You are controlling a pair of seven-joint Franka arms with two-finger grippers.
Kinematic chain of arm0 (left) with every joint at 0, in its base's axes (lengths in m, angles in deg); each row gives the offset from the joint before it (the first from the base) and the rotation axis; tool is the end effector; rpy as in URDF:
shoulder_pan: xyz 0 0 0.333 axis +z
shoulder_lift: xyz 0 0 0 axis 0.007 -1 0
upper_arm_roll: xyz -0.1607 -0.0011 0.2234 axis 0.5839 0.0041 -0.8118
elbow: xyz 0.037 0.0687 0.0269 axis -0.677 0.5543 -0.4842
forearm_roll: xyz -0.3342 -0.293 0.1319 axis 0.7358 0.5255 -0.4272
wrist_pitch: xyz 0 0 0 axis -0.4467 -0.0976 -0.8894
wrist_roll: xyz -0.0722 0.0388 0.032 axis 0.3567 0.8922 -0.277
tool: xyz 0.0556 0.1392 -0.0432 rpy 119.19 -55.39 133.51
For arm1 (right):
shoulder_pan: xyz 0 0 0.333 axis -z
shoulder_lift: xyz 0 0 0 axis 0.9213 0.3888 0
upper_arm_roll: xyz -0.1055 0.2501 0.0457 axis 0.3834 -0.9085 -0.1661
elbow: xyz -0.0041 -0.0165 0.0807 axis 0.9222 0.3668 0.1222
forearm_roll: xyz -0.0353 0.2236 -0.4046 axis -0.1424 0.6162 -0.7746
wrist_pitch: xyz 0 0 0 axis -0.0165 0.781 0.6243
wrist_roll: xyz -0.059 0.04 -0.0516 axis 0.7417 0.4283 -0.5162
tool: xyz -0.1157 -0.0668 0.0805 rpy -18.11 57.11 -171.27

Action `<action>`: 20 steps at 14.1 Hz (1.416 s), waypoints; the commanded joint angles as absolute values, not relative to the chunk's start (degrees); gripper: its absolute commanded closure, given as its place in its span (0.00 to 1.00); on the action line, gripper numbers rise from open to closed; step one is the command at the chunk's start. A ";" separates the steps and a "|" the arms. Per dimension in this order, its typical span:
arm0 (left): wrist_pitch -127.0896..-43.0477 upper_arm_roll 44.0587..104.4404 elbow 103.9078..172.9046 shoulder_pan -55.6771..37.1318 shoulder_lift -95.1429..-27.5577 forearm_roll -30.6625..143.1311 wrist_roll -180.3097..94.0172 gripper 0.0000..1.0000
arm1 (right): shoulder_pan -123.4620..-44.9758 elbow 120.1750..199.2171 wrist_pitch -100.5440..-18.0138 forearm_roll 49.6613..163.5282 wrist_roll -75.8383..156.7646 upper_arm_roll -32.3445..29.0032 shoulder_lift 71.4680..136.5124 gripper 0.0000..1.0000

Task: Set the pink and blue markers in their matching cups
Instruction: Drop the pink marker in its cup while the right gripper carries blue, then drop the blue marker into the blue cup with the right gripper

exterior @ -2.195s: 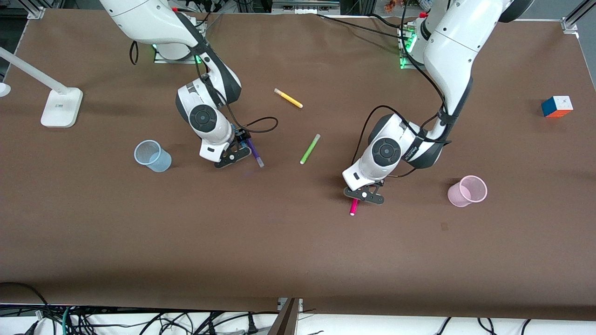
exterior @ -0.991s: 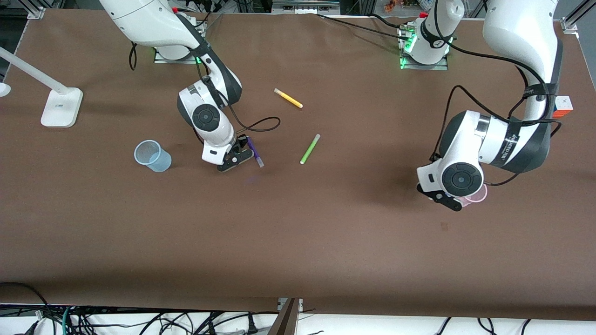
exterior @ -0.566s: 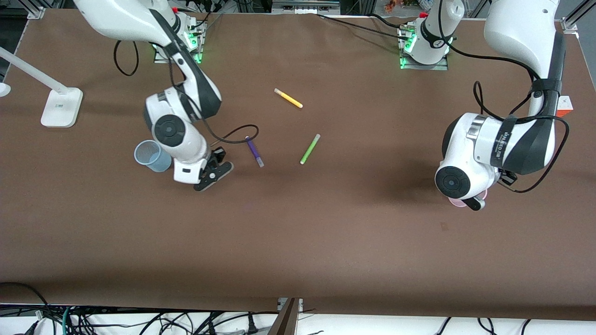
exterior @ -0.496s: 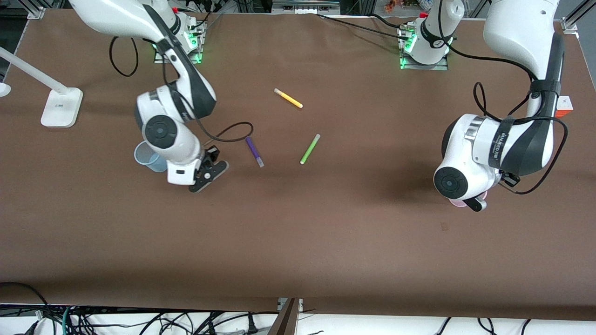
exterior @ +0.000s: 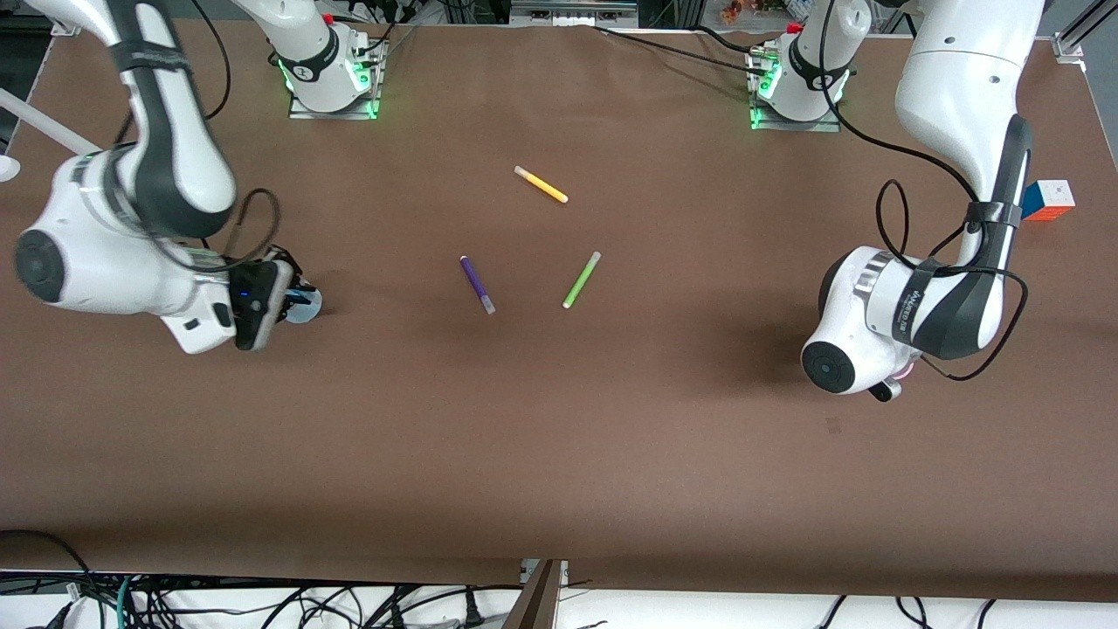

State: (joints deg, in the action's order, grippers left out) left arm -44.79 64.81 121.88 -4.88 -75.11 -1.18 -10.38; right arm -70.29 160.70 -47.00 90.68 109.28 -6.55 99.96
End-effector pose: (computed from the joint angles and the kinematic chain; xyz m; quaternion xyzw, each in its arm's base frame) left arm 0.6592 -0.0143 0.1875 -0.7871 0.3563 0.3931 0.3146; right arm 0.6504 0.0771 0.2469 -0.8057 -0.5507 0.0145 0.2176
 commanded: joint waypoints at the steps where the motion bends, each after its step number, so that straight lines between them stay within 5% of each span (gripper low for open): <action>1: -47.87 65.15 122.54 -3.83 -75.36 -1.80 -9.80 1.00 | -70.55 163.67 -43.78 99.16 122.75 -1.95 99.42 1.00; 5: -50.35 65.24 122.54 -4.26 -77.03 -1.80 -12.25 0.96 | -68.36 168.60 -40.26 111.04 143.58 2.63 101.52 1.00; 6: -50.26 65.24 122.54 -4.61 -77.04 -1.71 -12.35 0.43 | -67.05 168.52 -39.64 111.32 146.58 2.64 102.40 1.00; 7: -50.35 65.33 122.45 -4.62 -76.86 -1.71 -12.52 0.00 | -66.42 168.43 -39.29 111.32 148.18 2.64 102.67 1.00; 12: -50.43 65.50 121.49 -3.39 -74.33 2.92 -12.53 0.00 | -64.75 168.34 -38.67 112.02 153.38 2.64 104.69 1.00; 13: -50.52 65.50 121.31 -2.43 -72.75 7.21 -12.61 0.00 | -64.75 168.25 -38.67 112.11 152.95 2.64 104.61 0.45; 14: -50.52 65.50 120.18 -1.81 -71.08 12.12 -12.70 0.00 | -64.49 167.90 -38.41 112.29 152.51 2.64 104.52 0.01; 20: -50.43 65.06 118.94 5.22 -59.83 35.18 -15.95 0.00 | -64.66 156.06 -34.37 109.68 120.50 2.64 104.17 0.00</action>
State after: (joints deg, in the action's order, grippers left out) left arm -50.22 64.66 117.90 2.95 -64.61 29.82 -14.45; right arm -64.66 161.15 -36.95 112.21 132.60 3.10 104.58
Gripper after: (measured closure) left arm 0.000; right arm 0.167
